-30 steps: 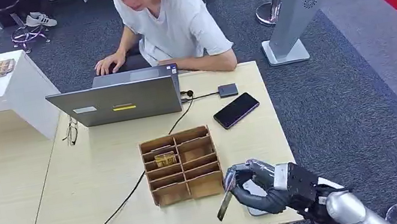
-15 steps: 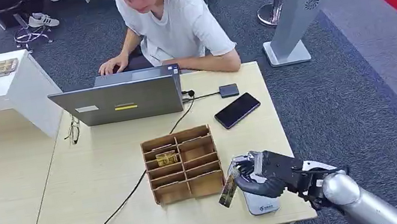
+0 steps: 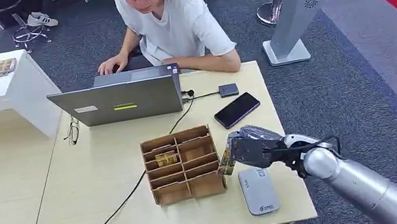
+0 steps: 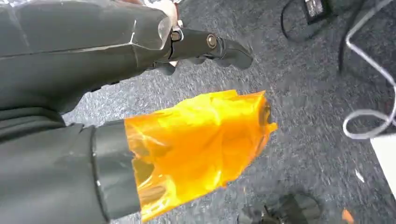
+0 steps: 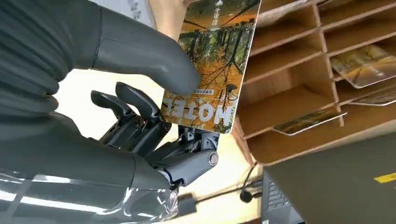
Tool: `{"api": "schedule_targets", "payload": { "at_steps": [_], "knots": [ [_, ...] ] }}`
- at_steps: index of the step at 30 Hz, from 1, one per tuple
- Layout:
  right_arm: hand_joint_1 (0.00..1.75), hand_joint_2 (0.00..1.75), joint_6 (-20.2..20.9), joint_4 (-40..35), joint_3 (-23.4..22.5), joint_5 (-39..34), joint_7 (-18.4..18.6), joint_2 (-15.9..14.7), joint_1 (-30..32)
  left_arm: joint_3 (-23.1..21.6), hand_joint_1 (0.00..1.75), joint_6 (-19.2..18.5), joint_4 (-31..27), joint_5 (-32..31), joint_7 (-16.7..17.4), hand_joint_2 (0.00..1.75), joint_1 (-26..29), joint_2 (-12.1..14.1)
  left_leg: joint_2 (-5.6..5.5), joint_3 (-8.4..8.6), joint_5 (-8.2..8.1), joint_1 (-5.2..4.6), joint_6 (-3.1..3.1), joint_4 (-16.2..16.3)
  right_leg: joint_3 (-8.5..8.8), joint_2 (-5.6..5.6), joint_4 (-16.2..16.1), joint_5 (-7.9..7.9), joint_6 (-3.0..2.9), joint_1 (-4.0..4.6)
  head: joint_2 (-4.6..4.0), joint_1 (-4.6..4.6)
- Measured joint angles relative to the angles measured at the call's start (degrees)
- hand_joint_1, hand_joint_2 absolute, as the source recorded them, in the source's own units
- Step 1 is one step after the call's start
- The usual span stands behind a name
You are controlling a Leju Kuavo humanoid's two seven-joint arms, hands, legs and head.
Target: Pass the card to the sensor for recognition and then transmit it.
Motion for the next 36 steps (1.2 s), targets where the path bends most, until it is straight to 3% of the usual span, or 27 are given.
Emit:
{"api": "schedule_targets", "payload": {
  "at_steps": [5, 11, 17, 36],
  "knots": [
    [1.75, 1.75, 0.32, 1.28, 1.96, 1.77, 0.68, 0.0, -1.87, 0.98, 0.0, 0.22, -0.02, -0.09, 0.52, 0.0, -0.02, -0.04, 0.02, -0.03, -0.03, -0.06, 0.03, 0.01, -0.03, 0.02, -0.02, 0.0, 0.01, -0.05, 0.0, 0.0],
    [1.75, 1.75, 3.11, 2.73, 2.8, -3.9, -1.69, -0.24, -2.9, 2.01, 0.0, 0.33, -0.07, -0.46, 0.39, 0.0, 0.02, 0.04, -0.01, -0.02, -0.03, -0.08, 0.04, 0.01, -0.02, -0.01, -0.03, -0.01, 0.01, -0.08, 0.0, 0.0],
    [1.75, 1.75, 3.67, 3.1, 2.77, -4.77, -2.17, -1.97, -2.97, 2.91, 0.0, 0.31, -0.09, -0.79, -0.2, 0.0, 0.31, 0.13, 0.01, -0.01, -0.03, -0.1, 0.04, 0.01, -0.03, 0.01, -0.03, 0.01, 0.03, -0.14, 0.0, 0.0],
    [1.75, 1.75, 10.23, 2.93, 4.17, -8.79, -3.1, -13.07, -5.35, 6.45, 0.0, 0.72, -0.11, -1.36, -0.83, 0.0, 0.84, 0.44, -0.01, -0.02, -0.06, -0.13, 0.08, 0.04, -0.02, -0.02, -0.03, 0.01, 0.04, -0.16, 0.0, 0.02]
  ]
}}
